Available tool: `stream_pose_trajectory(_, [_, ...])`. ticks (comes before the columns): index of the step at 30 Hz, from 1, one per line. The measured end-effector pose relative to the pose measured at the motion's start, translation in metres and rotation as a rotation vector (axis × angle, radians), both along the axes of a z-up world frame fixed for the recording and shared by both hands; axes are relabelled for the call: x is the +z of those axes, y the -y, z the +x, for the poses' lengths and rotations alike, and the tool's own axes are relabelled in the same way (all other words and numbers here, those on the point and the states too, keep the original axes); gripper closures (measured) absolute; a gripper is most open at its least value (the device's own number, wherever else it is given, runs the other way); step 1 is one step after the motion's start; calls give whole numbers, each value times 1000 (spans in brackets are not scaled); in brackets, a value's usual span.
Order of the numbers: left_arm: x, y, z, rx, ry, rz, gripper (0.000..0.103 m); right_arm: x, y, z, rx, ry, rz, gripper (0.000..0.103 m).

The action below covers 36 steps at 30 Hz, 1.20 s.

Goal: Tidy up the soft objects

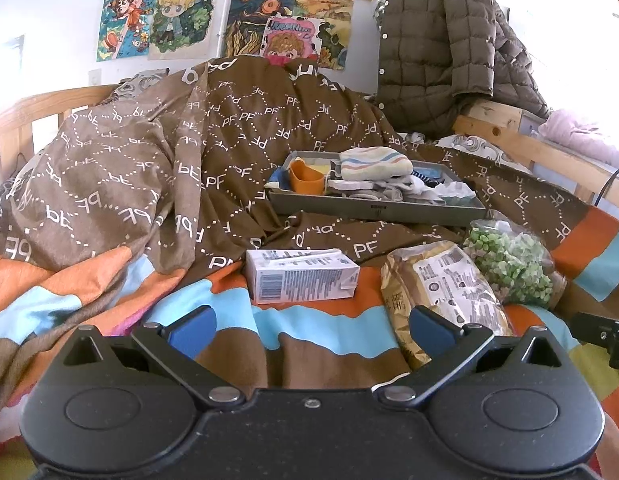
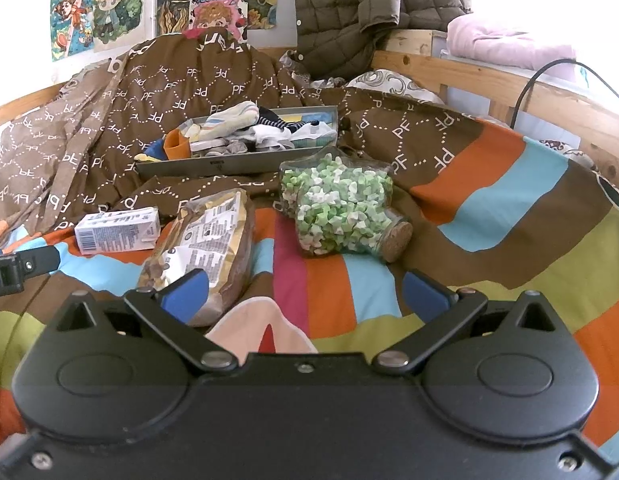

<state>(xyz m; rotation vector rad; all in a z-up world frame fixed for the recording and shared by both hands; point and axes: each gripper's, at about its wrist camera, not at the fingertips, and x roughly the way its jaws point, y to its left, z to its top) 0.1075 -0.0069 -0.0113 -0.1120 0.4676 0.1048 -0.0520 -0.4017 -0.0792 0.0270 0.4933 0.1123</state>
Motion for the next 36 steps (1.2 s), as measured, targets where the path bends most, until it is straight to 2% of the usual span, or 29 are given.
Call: stream_pose_trajectory(36, [-6, 0, -5, 15, -19, -6, 1, -2, 0, 1, 3, 3, -1, 1])
